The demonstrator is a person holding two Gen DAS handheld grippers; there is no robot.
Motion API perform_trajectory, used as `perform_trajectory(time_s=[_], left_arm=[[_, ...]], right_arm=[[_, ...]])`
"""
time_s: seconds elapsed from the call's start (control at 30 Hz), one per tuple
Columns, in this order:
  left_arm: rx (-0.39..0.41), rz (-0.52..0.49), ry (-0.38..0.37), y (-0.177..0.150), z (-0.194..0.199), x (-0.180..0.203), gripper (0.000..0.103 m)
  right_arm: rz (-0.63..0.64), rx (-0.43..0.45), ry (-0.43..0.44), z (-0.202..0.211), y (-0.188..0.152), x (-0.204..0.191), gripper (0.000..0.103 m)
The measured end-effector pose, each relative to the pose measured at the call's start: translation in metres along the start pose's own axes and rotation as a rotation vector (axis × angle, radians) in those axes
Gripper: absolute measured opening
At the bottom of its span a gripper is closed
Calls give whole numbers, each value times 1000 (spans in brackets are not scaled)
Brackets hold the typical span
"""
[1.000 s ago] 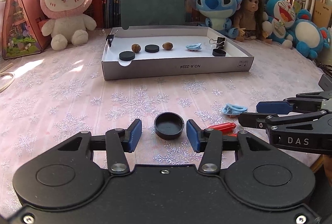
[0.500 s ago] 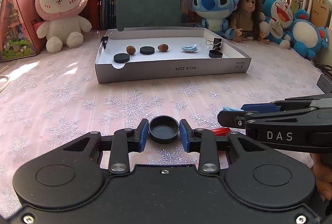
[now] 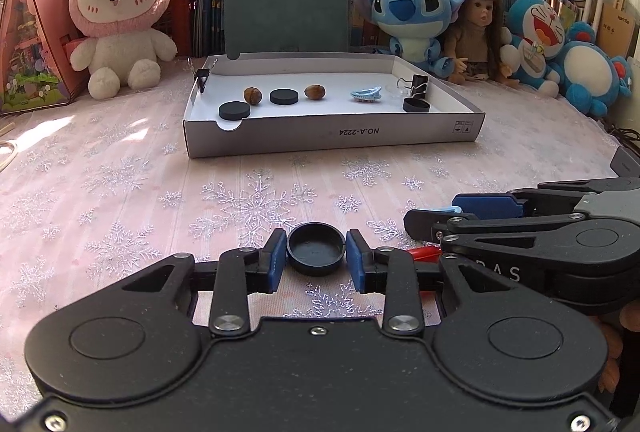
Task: Organize rigid objects
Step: 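Carry the black cup with the left tool while the right tool carries the hair clip into the tray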
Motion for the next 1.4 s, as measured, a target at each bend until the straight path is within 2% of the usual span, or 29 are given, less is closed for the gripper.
perform_trajectory(time_s=[0.33, 0.63, 1.0, 1.17, 1.4], left_arm=[[29, 12, 26, 1, 2, -2, 30], [59, 24, 40, 16, 3, -7, 30], [130, 52, 20, 64, -3, -7, 30], [161, 122, -19, 88, -13, -14, 30], [111, 187, -40, 118, -47, -21, 30]], right_arm=[[24, 14, -9, 1, -1, -1, 44], [-19, 36, -40, 3, 6, 14, 44], [-100, 103, -97, -1, 37, 54, 44], [-151, 120, -85, -9, 52, 74, 44], [-232, 88, -30, -34, 77, 100, 44]])
Point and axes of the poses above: each gripper's, at about its wrist camera, not at the fingertips, and z roughly against the way its jaws point, x to its right, y to its top, the point moved 2 cm from there along -z, roughly the way its jaws point, and after that the axes turned 13 degrees about z, right-handed, at the moved point
